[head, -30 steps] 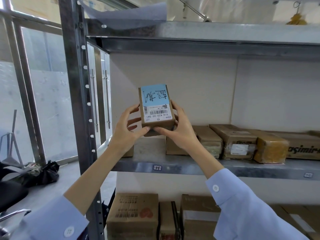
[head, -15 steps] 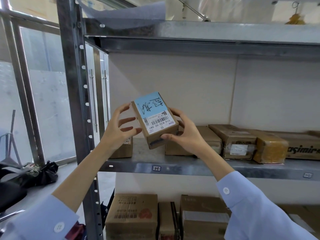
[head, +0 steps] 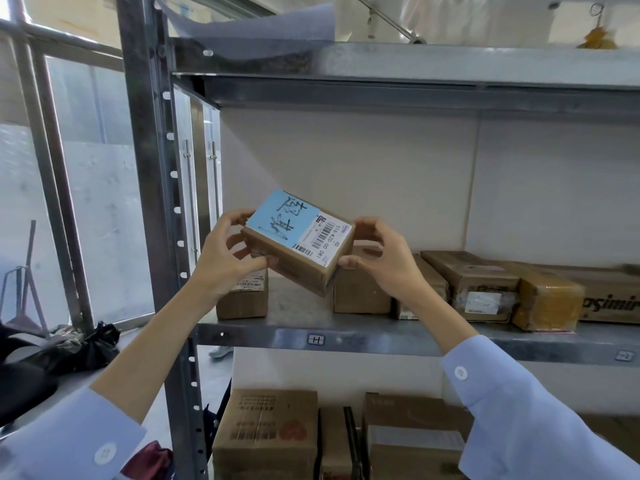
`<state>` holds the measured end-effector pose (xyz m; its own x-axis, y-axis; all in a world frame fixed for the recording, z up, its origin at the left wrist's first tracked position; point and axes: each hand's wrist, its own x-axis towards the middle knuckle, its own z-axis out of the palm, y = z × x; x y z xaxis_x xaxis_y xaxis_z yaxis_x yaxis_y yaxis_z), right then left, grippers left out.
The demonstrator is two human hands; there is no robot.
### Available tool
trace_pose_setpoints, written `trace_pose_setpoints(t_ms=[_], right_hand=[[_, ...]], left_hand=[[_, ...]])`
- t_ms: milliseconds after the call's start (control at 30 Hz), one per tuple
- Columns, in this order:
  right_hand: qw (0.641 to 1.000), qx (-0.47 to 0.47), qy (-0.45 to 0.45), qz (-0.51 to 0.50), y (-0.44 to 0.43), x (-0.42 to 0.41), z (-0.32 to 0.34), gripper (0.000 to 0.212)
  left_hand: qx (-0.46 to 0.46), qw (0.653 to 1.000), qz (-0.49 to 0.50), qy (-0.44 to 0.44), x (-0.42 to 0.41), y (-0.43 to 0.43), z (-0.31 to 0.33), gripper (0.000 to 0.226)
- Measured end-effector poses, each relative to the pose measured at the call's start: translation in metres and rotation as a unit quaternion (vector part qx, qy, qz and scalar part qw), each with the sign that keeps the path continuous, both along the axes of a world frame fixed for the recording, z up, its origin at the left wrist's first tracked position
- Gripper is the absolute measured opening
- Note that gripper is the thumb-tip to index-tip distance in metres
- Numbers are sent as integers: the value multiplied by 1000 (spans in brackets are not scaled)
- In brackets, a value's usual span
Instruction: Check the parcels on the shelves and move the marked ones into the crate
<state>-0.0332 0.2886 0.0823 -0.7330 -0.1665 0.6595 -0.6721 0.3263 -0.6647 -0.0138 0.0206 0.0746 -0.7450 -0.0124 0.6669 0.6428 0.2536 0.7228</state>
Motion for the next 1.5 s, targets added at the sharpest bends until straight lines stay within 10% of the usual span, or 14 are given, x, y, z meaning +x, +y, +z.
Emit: trace_pose_setpoints(t_ms=[300,667,967,1500], right_hand=[[999,22,40,-20,4,-1,5,54],[995,97,-2,-5,5,12,7,98],[998,32,17,-52,21,3,0,88],[989,-58,64,-124,23,8,3,69]], left_hand=[[2,999,17,35,3,4,-4,72],[26,998,38,46,-3,25,-11,75],[-15,995,-100,-7,0,31,-10,74],[-16,996,-57,63,1,50,-4,62]])
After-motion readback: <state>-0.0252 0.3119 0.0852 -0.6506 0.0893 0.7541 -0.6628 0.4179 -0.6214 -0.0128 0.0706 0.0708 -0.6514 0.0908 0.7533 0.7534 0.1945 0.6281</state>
